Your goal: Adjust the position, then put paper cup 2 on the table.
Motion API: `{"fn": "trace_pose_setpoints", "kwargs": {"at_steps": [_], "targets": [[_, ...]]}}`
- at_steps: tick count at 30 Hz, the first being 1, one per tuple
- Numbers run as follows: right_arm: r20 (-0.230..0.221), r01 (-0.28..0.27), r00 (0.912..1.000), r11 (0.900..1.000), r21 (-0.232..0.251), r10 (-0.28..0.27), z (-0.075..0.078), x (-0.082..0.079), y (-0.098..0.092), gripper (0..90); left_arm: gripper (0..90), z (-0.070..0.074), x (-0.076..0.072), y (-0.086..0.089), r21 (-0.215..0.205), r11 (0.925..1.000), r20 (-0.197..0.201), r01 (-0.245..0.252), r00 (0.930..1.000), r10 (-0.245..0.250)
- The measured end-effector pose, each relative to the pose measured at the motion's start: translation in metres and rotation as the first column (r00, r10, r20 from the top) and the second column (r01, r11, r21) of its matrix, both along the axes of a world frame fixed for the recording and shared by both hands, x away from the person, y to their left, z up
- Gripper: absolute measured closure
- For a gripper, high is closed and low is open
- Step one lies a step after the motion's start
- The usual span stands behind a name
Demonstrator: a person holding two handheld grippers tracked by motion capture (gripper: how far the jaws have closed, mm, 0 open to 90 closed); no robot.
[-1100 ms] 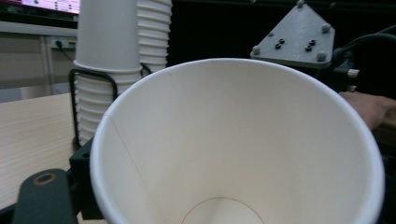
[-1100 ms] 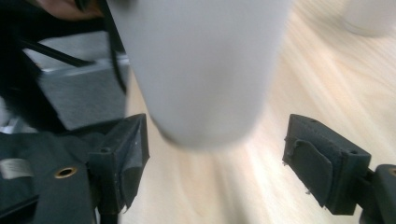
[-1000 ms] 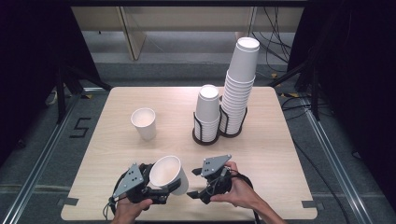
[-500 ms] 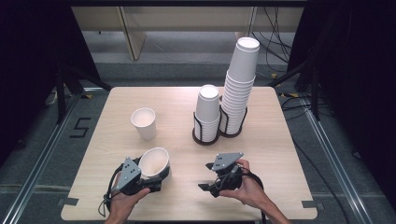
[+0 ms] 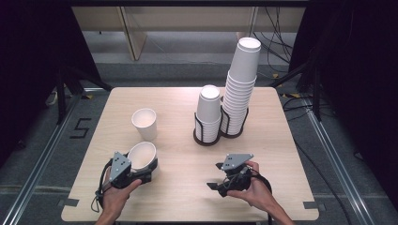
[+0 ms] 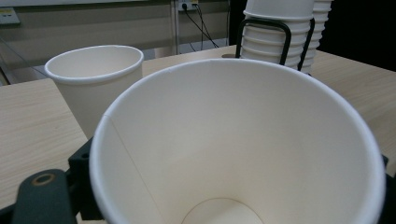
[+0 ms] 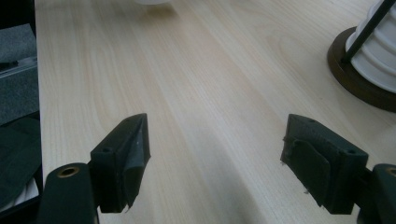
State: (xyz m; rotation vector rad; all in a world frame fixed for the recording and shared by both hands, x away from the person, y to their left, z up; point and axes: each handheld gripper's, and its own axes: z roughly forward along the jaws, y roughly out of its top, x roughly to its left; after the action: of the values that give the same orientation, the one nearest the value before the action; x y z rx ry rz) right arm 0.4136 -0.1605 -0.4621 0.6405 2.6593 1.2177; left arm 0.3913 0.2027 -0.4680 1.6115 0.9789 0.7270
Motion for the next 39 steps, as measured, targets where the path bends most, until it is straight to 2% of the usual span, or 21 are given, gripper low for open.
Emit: {"fn": "trace_pose_setpoints", "kwargs": {"at_steps": [1, 3, 6, 11, 13, 15, 20, 21, 22, 30, 32, 39], "targets": [[0.011, -0.009, 0.9999, 1.000, -0.001, 0.009, 0.000, 0.000, -0.001, 24.4, 14.5, 0.000, 0.000, 0.001, -0.001, 1.0000, -0.001, -0.001, 1.0000, 0.001], [-0.004, 0.003, 1.0000, 1.000, -0.004, -0.003, 0.000, -0.001, -0.002, 24.4, 14.5, 0.000, 0.002, 0.001, -0.002, 1.0000, 0.005, -0.005, 1.0000, 0.005], [0.012, -0.002, 0.9999, 1.000, 0.000, 0.002, -0.001, -0.001, -0.004, 24.2, 14.4, 0.000, 0.002, 0.003, 0.000, 0.9999, -0.001, -0.015, 0.9999, 0.015], [0.008, 0.006, 0.9999, 1.000, 0.003, -0.006, -0.001, 0.000, -0.007, 24.2, 14.3, 0.000, 0.003, 0.005, 0.000, 0.9998, -0.007, -0.021, 0.9998, 0.021], [-0.005, 0.023, 0.9997, 1.000, 0.000, -0.023, 0.000, -0.001, -0.008, 24.2, 14.3, -0.001, 0.004, 0.006, 0.001, 0.9997, -0.007, -0.024, 0.9997, 0.024], [0.000, 0.030, 0.9995, 1.000, 0.001, -0.030, 0.000, 0.000, -0.009, 24.2, 14.3, -0.001, 0.004, 0.007, 0.002, 0.9996, -0.009, -0.028, 0.9996, 0.028], [-0.003, 0.024, 0.9997, 1.000, -0.003, -0.024, 0.000, 0.000, -0.009, 24.1, 14.3, -0.001, 0.007, 0.010, 0.003, 0.9990, -0.007, -0.045, 0.9990, 0.045], [0.012, 0.021, 0.9997, 1.000, -0.007, -0.021, 0.000, 0.001, -0.010, 24.1, 14.3, -0.001, 0.008, 0.011, -0.002, 0.9987, -0.005, -0.051, 0.9987, 0.051], [0.002, 0.022, 0.9998, 1.000, -0.005, -0.022, -0.001, 0.001, -0.010, 24.1, 14.3, -0.002, 0.009, 0.012, -0.007, 0.9985, 0.000, -0.055, 0.9985, 0.055], [0.013, 0.029, 0.9995, 1.000, -0.011, -0.028, -0.001, 0.002, -0.011, 23.9, 14.3, -0.004, 0.015, 0.019, 0.008, 0.9946, -0.007, -0.103, 0.9947, 0.103], [-0.005, 0.037, 0.9993, 0.999, -0.007, -0.037, -0.001, 0.001, -0.011, 23.9, 14.3, -0.005, 0.019, 0.020, 0.008, 0.9931, -0.005, -0.117, 0.9931, 0.117], [0.000, 0.029, 0.9996, 1.000, -0.008, -0.029, -0.001, 0.002, -0.010, 24.0, 14.3, -0.008, 0.032, 0.028, 0.022, 0.9875, -0.005, -0.156, 0.9877, 0.156]]}}
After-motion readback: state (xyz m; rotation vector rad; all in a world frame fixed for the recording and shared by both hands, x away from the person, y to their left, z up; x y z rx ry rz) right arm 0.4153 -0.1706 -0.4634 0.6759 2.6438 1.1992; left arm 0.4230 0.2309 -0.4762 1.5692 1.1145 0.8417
